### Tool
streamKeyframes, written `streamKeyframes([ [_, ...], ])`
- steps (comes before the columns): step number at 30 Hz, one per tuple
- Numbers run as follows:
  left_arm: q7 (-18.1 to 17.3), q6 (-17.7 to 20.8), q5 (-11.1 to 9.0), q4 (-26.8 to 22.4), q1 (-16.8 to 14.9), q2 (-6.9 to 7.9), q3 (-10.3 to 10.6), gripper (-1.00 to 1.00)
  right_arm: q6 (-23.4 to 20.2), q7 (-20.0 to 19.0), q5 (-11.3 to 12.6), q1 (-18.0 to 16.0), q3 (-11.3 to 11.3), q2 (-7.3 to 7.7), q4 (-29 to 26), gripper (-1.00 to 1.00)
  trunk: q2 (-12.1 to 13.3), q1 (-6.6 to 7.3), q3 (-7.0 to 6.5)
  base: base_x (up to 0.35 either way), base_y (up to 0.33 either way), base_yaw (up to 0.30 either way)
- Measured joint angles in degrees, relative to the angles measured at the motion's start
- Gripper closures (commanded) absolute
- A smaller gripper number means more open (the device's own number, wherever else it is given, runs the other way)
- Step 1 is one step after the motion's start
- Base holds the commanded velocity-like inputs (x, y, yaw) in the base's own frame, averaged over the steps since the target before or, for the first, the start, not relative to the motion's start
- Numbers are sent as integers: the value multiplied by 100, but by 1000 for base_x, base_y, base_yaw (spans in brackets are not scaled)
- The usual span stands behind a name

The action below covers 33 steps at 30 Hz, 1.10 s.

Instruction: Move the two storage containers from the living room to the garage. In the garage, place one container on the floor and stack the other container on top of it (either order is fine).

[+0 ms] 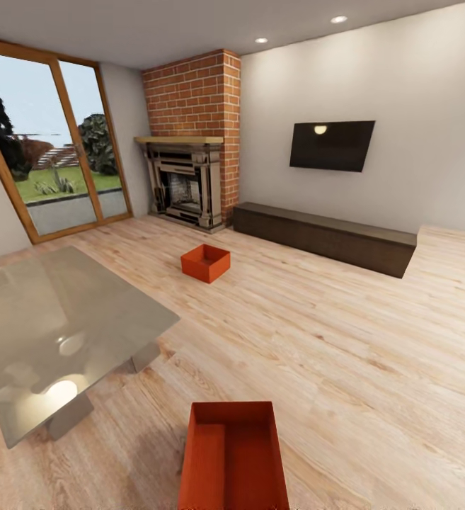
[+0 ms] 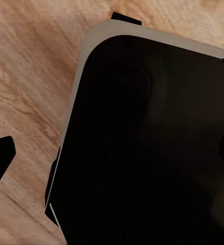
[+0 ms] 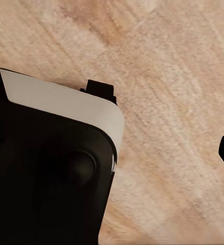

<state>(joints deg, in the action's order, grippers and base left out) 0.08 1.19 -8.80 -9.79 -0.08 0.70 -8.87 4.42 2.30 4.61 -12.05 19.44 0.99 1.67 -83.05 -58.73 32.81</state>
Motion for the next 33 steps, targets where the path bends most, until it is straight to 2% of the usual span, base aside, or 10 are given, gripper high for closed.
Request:
streamKeyframes([
  [33,0,0,0,0,0,0,5,-100,-3,2,46,-2,-9,1,0,-100,0,0,305,0,0,0],
])
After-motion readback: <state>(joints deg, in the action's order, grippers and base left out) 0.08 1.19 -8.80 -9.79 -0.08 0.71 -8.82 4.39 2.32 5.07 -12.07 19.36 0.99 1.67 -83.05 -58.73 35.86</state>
